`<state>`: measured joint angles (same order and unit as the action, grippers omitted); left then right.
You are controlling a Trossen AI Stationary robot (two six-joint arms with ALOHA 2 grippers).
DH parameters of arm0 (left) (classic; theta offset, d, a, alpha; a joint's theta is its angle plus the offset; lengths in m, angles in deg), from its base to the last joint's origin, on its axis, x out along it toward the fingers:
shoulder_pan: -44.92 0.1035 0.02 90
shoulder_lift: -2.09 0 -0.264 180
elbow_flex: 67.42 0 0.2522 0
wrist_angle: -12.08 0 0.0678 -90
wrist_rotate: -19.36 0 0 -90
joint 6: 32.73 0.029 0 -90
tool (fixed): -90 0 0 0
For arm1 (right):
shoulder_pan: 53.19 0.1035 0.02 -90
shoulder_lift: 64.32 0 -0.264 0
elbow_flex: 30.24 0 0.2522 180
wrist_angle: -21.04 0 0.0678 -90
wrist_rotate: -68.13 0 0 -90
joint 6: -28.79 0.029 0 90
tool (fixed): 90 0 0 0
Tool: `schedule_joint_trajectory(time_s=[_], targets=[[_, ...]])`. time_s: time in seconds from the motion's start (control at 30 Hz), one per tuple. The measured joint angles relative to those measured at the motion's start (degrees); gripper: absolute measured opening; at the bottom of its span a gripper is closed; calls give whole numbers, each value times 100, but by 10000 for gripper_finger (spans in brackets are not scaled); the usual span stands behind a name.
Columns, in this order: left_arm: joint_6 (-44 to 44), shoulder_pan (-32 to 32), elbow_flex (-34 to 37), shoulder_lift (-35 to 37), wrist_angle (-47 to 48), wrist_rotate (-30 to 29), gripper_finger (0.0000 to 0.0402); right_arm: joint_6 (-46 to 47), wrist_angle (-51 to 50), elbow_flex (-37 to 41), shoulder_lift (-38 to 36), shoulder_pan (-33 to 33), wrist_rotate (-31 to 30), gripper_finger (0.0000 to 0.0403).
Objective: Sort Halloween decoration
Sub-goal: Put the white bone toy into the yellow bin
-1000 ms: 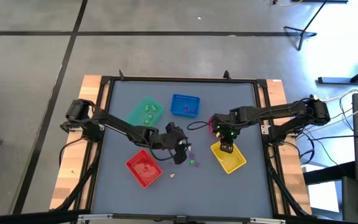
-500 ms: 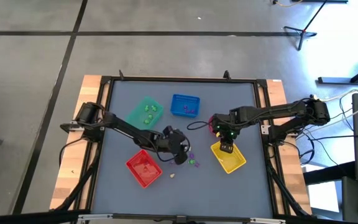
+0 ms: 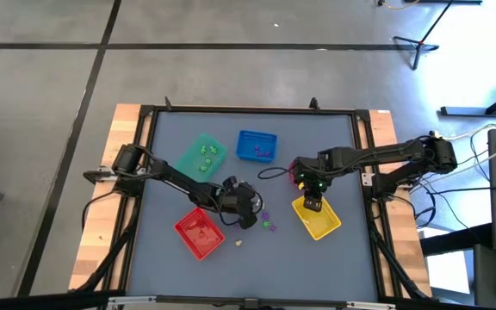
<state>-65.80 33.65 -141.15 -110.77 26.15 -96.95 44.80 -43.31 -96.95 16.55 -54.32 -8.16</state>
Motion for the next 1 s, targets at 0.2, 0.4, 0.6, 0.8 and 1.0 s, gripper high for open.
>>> schedule_joint_trajectory(time_s=[0.2,0.4,0.6,0.8,1.0], targets=[[0,0,0,-4,163,-56,136,0,0,0,-1,0,2,147],[-3,0,0,-2,178,-102,136,0,4,0,-1,0,2,147],[-475,11,0,-15,180,-130,136,-2,6,0,-1,0,7,147],[-834,7,-14,-161,120,-79,136,-2,10,0,-1,1,25,147],[-882,7,-17,-190,89,-117,136,-2,9,0,-1,2,-2,147]])
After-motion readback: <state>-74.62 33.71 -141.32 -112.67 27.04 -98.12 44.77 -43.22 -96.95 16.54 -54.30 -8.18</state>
